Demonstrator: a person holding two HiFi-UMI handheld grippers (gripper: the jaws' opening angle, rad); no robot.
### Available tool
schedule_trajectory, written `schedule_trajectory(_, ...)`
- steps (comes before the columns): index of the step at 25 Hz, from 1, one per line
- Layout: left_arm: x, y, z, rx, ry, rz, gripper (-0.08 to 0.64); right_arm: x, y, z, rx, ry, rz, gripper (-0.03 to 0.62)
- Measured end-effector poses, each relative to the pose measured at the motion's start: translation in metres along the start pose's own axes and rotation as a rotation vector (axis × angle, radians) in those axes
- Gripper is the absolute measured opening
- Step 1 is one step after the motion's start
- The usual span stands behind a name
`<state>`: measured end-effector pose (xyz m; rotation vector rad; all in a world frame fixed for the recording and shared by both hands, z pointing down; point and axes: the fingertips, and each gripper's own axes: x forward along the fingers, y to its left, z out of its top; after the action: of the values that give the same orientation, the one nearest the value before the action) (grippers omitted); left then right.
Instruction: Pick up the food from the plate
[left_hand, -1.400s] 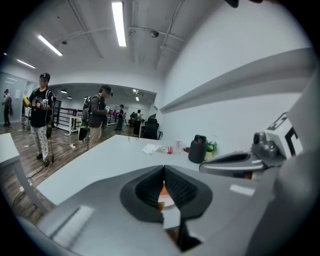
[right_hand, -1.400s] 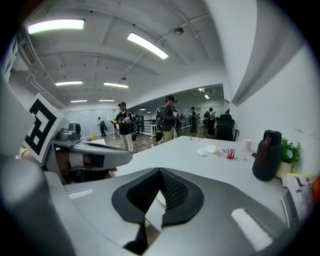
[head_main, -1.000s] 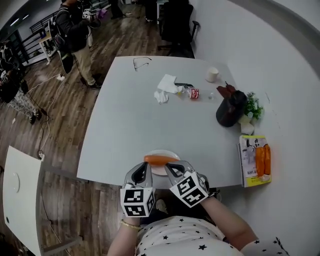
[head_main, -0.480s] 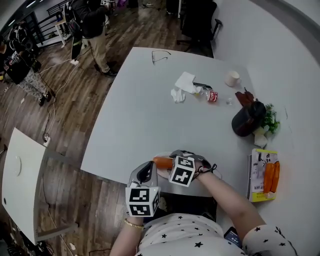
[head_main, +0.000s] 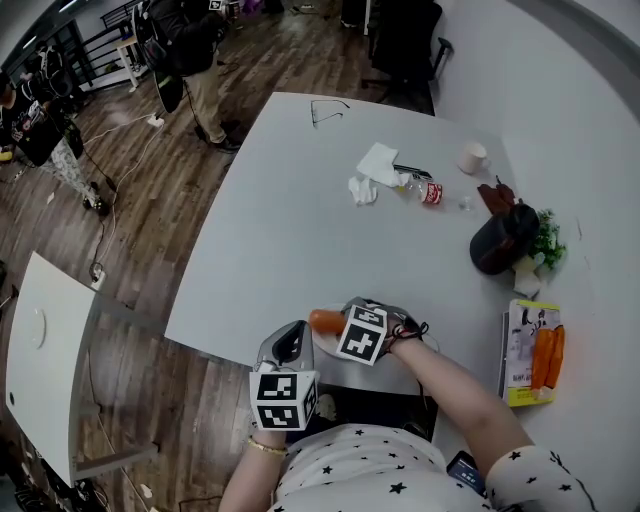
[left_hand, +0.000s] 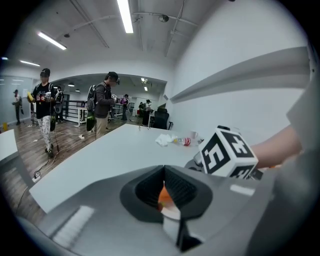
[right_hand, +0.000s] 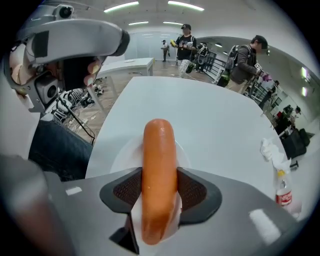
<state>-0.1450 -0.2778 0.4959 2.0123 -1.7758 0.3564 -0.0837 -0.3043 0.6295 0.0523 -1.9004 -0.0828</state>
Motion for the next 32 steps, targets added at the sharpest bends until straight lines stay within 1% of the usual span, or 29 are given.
schedule_trajectory(2,0.002,-0.002,0.000,0.007,0.004,-0.002,0.008,-0.006,-0.001,-0.001,0.087,-0.052,0.008,0.212)
schedule_trajectory(4,0.002,-0.002,0.002,0.011,0.007,-0.002,0.008,-0.021,-0.002,0.004,0.198,-0.147,0.005,0.212)
schedule_trajectory(6,0.002,-0.002,0.004,0.009,0.008,-0.002,0.008,-0.046,-0.005,0.014,0.328,-0.284,-0.030,0.212)
schedule_trajectory(9,0.004,-0.006,0.006,0.011,0.008,-0.009,0.008,-0.089,-0.009,0.028,0.536,-0.528,-0.082,0.212)
schedule_trajectory(10,0.004,-0.008,0.007,0.013,0.008,-0.013,0.008,-0.103,-0.009,0.030,0.593,-0.600,-0.103,0.212)
schedule_trajectory(12,0.003,-0.014,0.007,0.017,0.006,-0.025,0.008,-0.127,-0.006,0.031,0.672,-0.716,-0.169,0.212)
schedule_trajectory(14,0.002,-0.020,0.007,0.021,0.001,-0.043,0.008,-0.145,0.000,0.030,0.730,-0.804,-0.245,0.212)
schedule_trajectory(16,0.001,-0.026,0.007,0.028,-0.001,-0.059,0.008,-0.157,0.006,0.027,0.787,-0.865,-0.305,0.212)
schedule_trajectory(18,0.001,-0.032,0.006,0.038,-0.002,-0.071,0.008,-0.164,0.010,0.025,0.817,-0.897,-0.340,0.212)
schedule_trajectory(20,-0.001,-0.034,0.007,0.044,-0.003,-0.078,0.008,-0.167,0.011,0.026,0.815,-0.903,-0.352,0.212)
schedule_trajectory(25,-0.006,-0.037,0.010,0.039,-0.013,-0.076,0.008,-0.170,0.013,0.027,0.831,-0.917,-0.335,0.212)
schedule_trajectory(32,-0.011,-0.033,0.018,0.033,-0.032,-0.069,0.008,-0.176,0.015,0.035,0.795,-0.929,-0.344,0.212)
